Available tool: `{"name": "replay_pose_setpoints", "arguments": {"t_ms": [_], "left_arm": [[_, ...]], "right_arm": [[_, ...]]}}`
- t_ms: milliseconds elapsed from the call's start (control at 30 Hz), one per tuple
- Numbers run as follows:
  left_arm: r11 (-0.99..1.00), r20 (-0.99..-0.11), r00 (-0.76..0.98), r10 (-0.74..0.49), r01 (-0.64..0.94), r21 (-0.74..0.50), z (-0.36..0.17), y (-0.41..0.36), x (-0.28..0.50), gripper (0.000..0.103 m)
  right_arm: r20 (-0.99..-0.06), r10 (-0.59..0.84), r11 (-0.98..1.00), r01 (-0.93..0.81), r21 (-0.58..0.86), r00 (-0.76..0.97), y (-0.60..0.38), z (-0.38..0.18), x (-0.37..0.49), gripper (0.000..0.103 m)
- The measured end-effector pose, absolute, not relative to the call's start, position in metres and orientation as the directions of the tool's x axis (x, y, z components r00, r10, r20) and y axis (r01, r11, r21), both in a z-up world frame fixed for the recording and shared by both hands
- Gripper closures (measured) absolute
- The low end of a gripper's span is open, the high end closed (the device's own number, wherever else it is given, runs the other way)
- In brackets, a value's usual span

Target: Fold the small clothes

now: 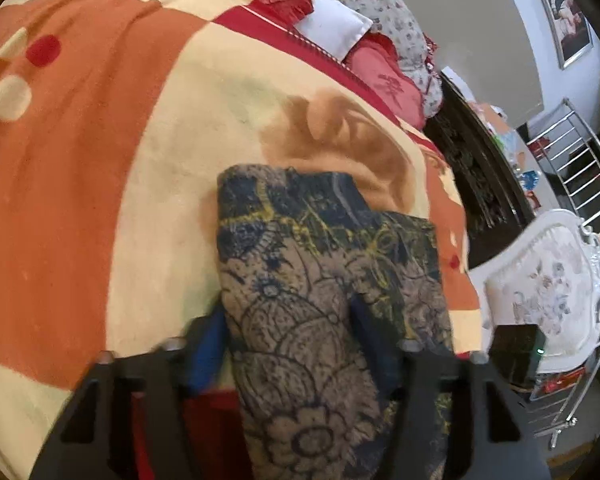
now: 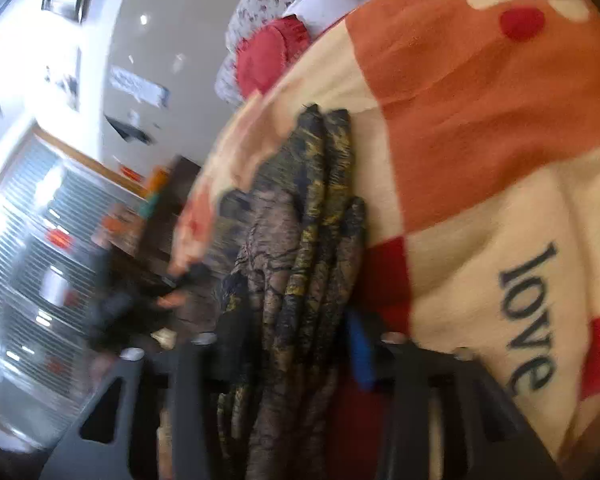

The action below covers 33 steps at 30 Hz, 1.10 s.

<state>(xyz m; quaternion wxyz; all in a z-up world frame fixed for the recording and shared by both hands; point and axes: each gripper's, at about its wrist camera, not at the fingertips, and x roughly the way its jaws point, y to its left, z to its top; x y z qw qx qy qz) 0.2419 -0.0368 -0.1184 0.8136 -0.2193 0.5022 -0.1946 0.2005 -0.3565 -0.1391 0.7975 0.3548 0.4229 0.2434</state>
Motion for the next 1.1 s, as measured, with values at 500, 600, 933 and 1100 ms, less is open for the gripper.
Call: {"name": "replay_pose_setpoints", "arguments": {"t_ms": [500, 600, 933, 1100], "left_arm": [[0.935, -0.743, 0.568, -0.355, 0.205, -0.29, -0.046, -0.021, 0.211, 0.09], [0.948, -0.757, 0.571, -0.319, 0.184, -0.26, -0.038, 0.002, 0.218, 0.09], [0.965, -0.781, 0.567, -0.262, 0.151, -0.214, -0.046, 0.046, 0.252, 0.089], [0.96, -0.754, 0.594, -0.279, 0.17, -0.221, -0.055, 0.044, 0.266, 0.089]], "right_arm": [[-0.531, 0.581, 0.757, -0.171, 0.63, 0.617, -0.3, -0.06, 0.171, 0.086], [-0.529, 0.595, 0.755, -0.195, 0.626, 0.605, -0.273, -0.053, 0.176, 0.086], [-0.61, 0.552, 0.817, -0.221, 0.533, 0.569, -0.21, -0.056, 0.213, 0.086], [-0.635, 0.483, 0.868, -0.232, 0.44, 0.603, -0.205, -0.053, 0.227, 0.086]]}}
